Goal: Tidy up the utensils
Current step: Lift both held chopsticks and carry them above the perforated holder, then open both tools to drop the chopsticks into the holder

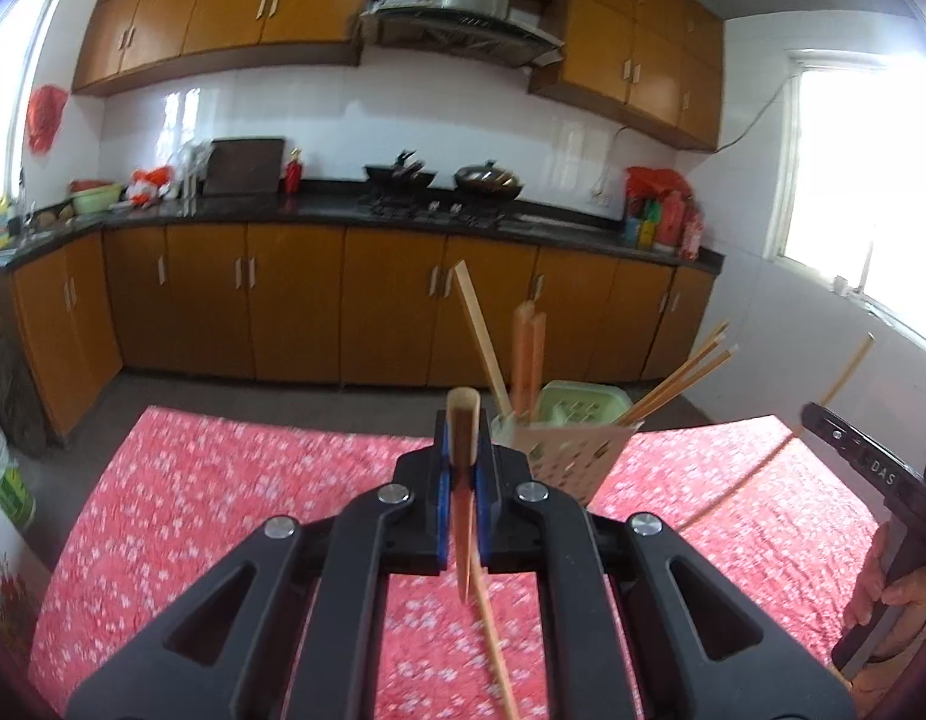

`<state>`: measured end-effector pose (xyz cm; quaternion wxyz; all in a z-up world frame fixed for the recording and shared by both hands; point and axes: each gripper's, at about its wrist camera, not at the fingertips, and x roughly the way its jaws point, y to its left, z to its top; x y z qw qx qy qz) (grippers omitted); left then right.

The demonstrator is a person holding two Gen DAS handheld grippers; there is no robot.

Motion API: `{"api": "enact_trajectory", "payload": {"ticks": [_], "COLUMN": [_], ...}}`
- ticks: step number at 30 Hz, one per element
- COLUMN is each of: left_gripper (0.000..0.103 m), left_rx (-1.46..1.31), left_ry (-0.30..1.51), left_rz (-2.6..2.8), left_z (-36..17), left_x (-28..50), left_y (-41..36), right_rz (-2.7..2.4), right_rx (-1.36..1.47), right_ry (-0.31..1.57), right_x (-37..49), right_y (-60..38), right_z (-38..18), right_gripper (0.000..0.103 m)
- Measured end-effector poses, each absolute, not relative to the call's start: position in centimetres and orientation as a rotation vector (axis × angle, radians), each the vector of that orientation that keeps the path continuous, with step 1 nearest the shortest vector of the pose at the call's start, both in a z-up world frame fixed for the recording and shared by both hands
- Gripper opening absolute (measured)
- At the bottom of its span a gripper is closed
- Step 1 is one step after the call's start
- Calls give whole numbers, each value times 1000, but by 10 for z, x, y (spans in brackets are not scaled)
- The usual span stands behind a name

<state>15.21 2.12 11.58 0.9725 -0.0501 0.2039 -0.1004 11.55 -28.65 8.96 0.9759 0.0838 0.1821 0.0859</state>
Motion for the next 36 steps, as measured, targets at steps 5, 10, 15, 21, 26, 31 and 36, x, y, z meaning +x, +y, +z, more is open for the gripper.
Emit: {"api": "enact_trajectory", "payload": {"ticks": [5,10,15,21,26,31,36], "left_gripper": [7,8,7,7,8,8,13], "left_rx": [-102,-127,-168,-191,-188,-184,-193], "left_ry": [328,238,178,156,208,271,277], "left_rz": [-245,-252,-224,-196,-196,-212,-211], "left_z": [145,175,195,195,172,151,149], "left_x": [152,163,185,217,246,263,262], "left_y": [3,-13,-23,-33,-42,-46,-42], "right_rz": [238,248,233,218,205,209,201], "right_rx": [153,135,130,118,106,101,97], "right_ry": [263,186,139,145,207,257,256], "right_x": [115,126,149,177,204,213,207], "right_y": [-267,-256,-253,-249,-243,-238,-241], "right_z": [121,139,147,141,118,104,105], "right_gripper": [7,7,7,7,7,8,27]}}
